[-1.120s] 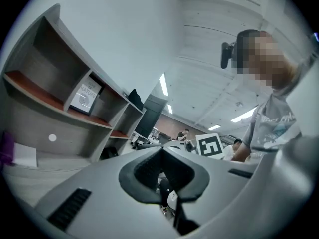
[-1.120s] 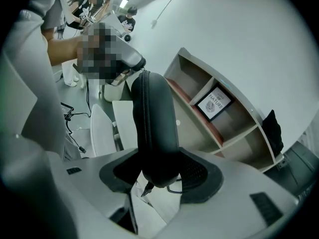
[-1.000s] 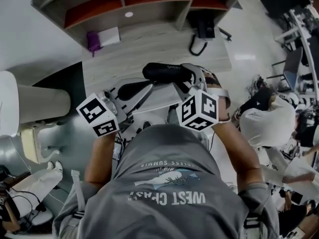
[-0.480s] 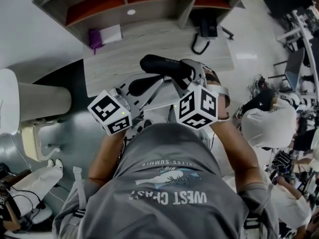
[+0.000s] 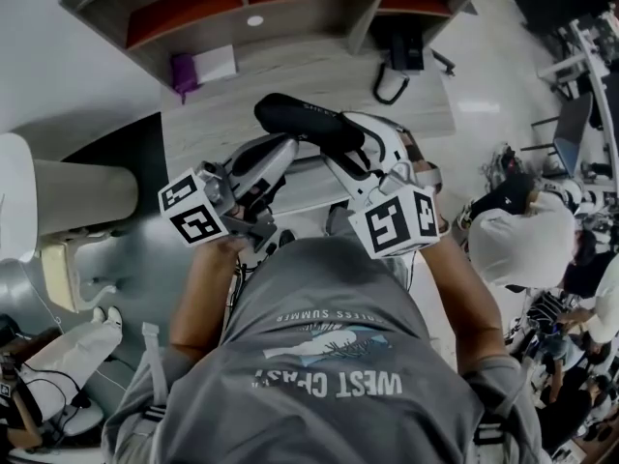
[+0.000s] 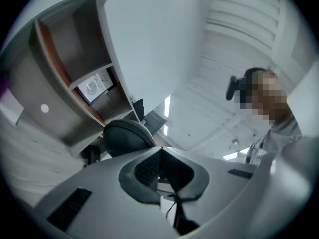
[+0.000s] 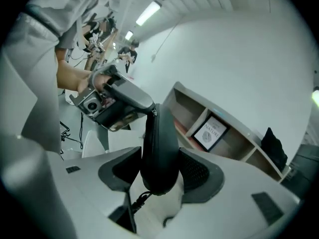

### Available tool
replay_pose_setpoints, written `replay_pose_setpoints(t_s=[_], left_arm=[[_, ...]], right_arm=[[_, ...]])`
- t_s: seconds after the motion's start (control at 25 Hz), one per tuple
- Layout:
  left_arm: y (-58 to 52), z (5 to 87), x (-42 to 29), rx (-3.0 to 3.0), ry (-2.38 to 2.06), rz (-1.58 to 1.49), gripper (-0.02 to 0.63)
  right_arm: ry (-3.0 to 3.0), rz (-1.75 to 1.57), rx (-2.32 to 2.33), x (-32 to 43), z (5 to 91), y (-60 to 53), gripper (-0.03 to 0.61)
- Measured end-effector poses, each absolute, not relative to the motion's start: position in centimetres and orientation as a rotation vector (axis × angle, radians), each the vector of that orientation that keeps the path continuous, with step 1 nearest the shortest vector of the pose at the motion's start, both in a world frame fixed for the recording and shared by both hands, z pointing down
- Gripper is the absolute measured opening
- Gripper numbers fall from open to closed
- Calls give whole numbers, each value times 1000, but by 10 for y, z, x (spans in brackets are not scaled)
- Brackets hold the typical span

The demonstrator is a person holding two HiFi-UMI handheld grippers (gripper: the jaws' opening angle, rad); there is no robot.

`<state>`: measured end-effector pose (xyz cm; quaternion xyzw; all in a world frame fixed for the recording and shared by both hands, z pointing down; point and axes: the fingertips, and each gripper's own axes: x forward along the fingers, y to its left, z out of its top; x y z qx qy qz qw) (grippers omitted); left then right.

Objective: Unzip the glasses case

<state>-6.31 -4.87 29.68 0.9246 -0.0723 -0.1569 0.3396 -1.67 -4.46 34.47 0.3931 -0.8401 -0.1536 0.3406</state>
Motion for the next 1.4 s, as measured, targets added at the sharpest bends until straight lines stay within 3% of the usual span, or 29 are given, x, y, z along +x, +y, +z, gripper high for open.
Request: replay_pose_setpoints(t_s=[0.24,0.52,1.0,1.4], left_arm=[[-47,282,-72,2266,-38,-577,-2],[-59,280,-77,2241,-67,-615,-2],[-53,301,-61,2796,-425,-59,-2],[-48,305,-50,2895,-485,101,-2]], right_arm=[[-2218,-606,1037,-22,346,-42,278],[-2281,-569,1094,-18,337,-40,249],[-2164,-291,1049,-17,348,-45,238],[-2070,-297,1002,-18,351,-56,236]])
